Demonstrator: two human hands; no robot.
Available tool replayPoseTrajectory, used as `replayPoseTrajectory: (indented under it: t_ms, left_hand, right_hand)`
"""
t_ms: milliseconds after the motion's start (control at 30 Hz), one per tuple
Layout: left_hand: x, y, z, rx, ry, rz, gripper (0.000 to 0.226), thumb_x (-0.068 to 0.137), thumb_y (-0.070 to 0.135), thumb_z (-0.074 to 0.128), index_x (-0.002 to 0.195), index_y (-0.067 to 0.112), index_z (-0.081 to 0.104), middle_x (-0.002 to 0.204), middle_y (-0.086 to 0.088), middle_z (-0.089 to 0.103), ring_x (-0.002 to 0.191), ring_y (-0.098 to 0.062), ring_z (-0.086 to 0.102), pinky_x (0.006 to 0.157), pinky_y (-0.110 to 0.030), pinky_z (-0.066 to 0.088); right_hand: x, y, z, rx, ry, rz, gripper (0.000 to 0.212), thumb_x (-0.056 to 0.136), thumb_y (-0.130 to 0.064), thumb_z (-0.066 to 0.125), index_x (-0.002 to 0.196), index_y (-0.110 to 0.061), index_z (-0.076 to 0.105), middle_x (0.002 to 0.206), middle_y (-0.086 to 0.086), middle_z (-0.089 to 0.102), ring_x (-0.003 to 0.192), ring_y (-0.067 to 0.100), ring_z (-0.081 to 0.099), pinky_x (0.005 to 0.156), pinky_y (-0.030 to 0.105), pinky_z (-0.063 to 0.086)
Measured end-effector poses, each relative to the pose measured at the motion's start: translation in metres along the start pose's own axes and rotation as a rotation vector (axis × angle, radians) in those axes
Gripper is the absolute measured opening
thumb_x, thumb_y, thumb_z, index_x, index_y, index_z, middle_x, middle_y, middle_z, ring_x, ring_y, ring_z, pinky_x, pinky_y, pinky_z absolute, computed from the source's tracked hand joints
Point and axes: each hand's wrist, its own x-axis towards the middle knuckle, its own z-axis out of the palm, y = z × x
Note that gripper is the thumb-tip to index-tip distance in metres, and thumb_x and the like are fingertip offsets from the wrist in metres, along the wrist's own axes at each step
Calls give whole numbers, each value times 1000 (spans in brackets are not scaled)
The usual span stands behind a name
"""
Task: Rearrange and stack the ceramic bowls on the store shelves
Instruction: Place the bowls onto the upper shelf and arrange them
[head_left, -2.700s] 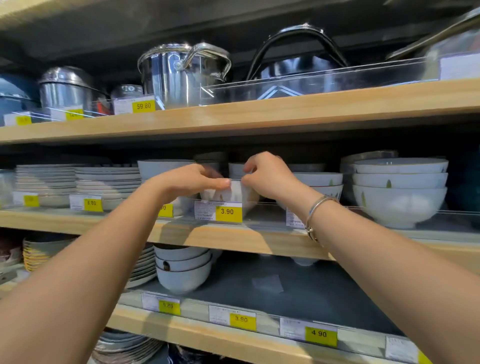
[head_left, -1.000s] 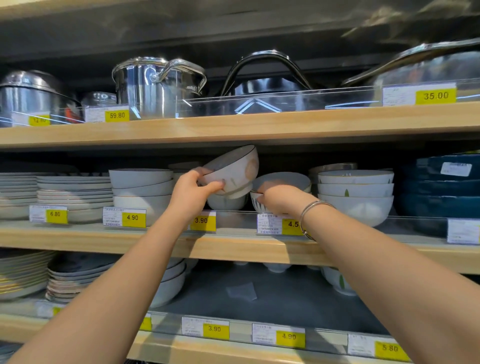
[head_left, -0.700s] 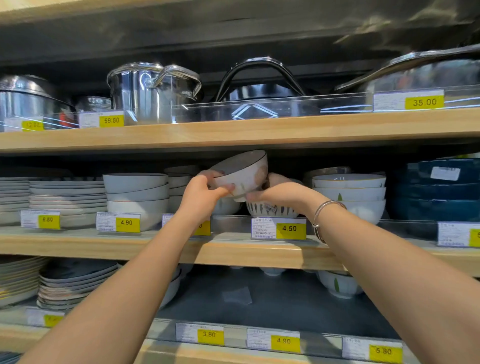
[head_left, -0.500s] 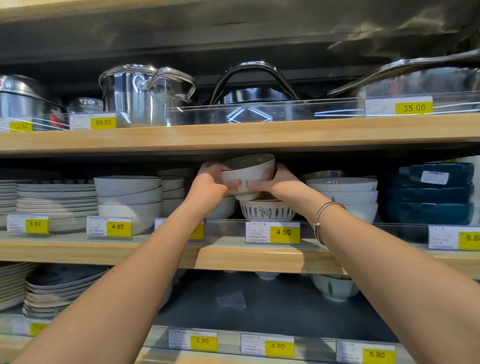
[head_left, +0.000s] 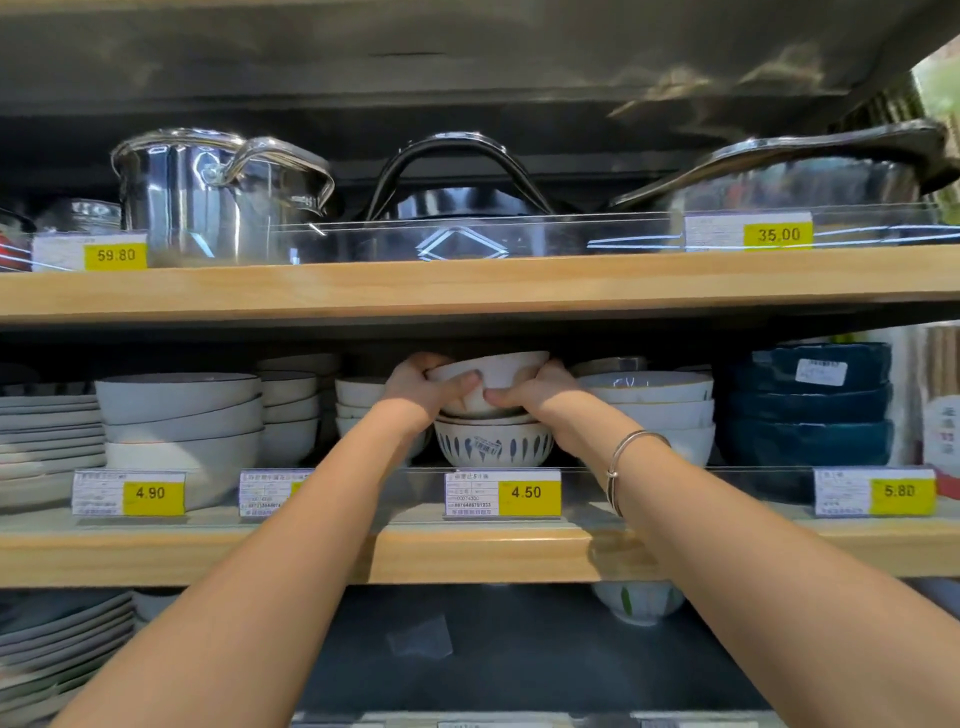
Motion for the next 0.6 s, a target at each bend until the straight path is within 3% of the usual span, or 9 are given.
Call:
replayPoseTrajectory:
  t_ms: [100, 233, 400, 500, 600]
  left_hand:
    - [4, -3, -1, -4, -28, -30, 57, 82, 30, 69, 130, 5, 52, 132, -14, 56, 120, -26, 52, 97, -31, 43]
    - [8, -9, -1, 20, -118, -68, 59, 80, 31, 71, 130, 5, 52, 124, -8, 58, 113, -21, 52, 100, -31, 41]
    - [8, -12, -7, -13, -172, -162, 85, 69, 29, 81, 140, 12, 38, 143, -16, 45, 131, -30, 43, 112, -45, 34]
    - [6, -14, -8, -84, -249, -210, 91, 71, 17, 80, 146, 12, 28, 145, -15, 42, 129, -29, 46, 110, -40, 37]
    - [5, -13, -11, -94, -267, -211, 91, 69, 11, 80, 145, 11, 30, 144, -15, 43, 127, -29, 49, 109, -40, 39]
  right_hand:
    - [2, 1, 2, 12, 27, 48, 89, 73, -24, 77, 142, -3, 25, 145, 15, 40, 132, 30, 41, 107, 38, 38]
    - [1, 2, 0, -14, 26, 75, 103, 71, -26, 79, 147, -6, 12, 148, 16, 35, 134, 32, 38, 106, 39, 39]
    - [-1, -1, 3, -127, 11, 115, 113, 71, -37, 78, 149, -7, 2, 152, 17, 26, 138, 34, 30, 106, 42, 36]
    - [-3, -2, 3, -169, 33, 104, 111, 68, -37, 79, 148, -6, 8, 150, 17, 31, 136, 34, 35, 103, 41, 39]
    - [-4, -3, 3, -160, 52, 110, 103, 69, -36, 79, 144, -6, 16, 145, 17, 38, 131, 33, 42, 97, 40, 43]
